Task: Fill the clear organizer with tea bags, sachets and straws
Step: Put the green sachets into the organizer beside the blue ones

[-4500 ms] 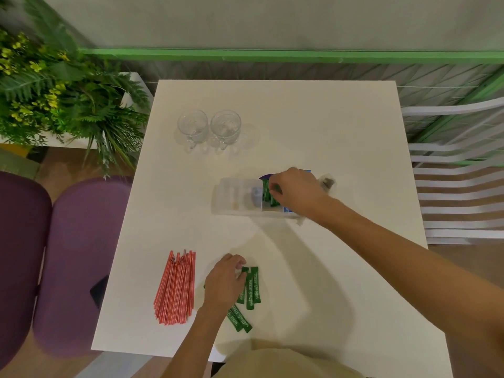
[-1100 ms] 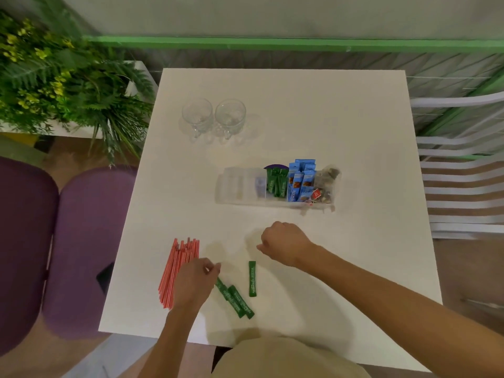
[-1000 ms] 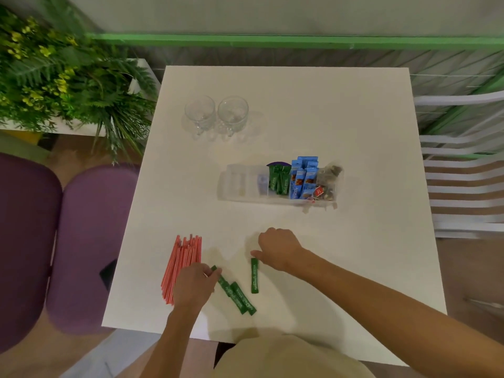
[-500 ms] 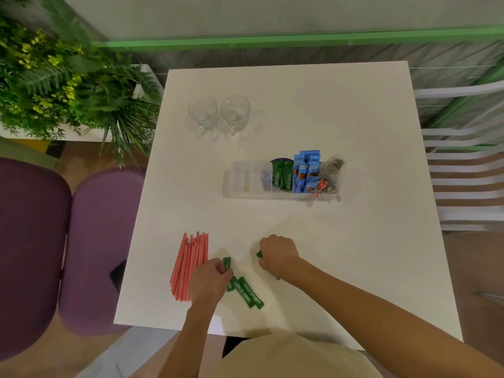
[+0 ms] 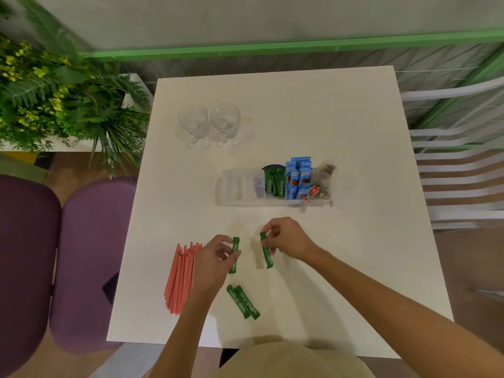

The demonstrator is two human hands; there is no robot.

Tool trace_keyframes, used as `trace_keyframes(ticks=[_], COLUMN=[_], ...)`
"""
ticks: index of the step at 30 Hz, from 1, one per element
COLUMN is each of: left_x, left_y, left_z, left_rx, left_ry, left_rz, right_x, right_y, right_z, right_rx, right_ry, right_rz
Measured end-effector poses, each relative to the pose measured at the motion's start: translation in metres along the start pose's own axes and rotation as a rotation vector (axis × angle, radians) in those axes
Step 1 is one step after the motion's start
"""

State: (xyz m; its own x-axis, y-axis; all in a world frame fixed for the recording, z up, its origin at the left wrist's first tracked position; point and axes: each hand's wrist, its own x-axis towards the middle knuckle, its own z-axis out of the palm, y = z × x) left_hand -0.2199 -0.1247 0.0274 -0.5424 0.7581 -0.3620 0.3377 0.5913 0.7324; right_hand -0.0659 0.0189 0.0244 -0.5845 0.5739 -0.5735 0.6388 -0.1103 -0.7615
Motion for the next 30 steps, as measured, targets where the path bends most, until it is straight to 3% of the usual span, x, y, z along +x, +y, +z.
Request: trace_keyframes(ticks=[7, 14, 30], left_x=[0.034, 0.072, 0.125], left_y=[0.048, 0.091, 0.110], left_z=[0.011, 0.017, 0.031], left_rx=[-0.169, -0.227, -0.027], left_ry=[-0.004, 0.000, -0.018], left_rz=[0.057, 0.140, 0.249], right_x=[0.013, 0.039, 0.066], right_y=[-0.039, -0.065, -0.062], right_z=[-0.061, -0.100, -0.091], right_rx=[-0.071, -0.143, -0.654], right_ry=[0.106, 0.232, 0.150], right_rz=[-0.124, -0.135, -0.148])
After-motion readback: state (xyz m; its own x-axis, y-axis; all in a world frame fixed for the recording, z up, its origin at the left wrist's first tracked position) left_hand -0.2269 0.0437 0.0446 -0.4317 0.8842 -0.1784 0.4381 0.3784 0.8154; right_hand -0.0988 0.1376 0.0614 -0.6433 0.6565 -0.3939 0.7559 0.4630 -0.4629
